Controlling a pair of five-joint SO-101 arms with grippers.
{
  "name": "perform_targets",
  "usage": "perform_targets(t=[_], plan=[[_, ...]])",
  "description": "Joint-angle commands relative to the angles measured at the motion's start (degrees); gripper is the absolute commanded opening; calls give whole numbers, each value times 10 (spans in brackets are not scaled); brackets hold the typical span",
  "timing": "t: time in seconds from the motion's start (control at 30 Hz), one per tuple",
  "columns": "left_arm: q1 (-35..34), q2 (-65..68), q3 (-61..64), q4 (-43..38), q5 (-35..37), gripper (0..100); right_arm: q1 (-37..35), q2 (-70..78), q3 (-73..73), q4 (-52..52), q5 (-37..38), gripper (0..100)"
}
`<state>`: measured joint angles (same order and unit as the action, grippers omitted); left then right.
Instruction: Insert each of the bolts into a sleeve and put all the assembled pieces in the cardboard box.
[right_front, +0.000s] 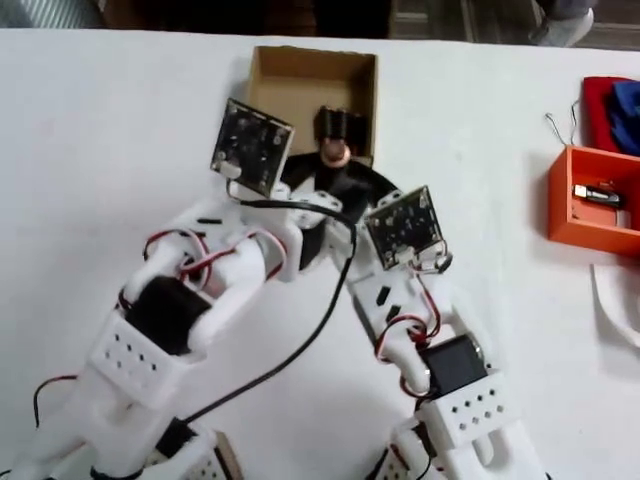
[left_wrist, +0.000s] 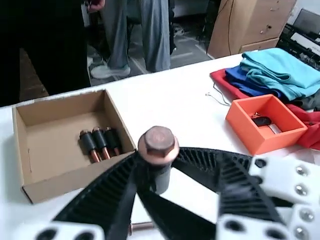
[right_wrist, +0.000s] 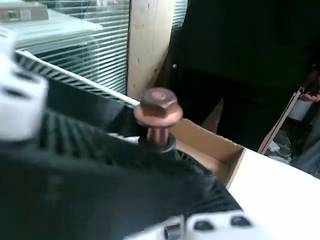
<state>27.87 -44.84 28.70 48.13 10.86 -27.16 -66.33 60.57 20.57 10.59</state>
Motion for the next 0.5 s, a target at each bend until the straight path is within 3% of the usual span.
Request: perform_targets(t=[0.0,0.3,0.47], plan=[[10,0,-6,22,4,278,0,-12,-13,-3,3,24],[-58,-1,-10,18,-24,278,0,-12,-13,-3,3,24],[-68,0,-93,20,-19,278,0,-7,1,-3,2,24]])
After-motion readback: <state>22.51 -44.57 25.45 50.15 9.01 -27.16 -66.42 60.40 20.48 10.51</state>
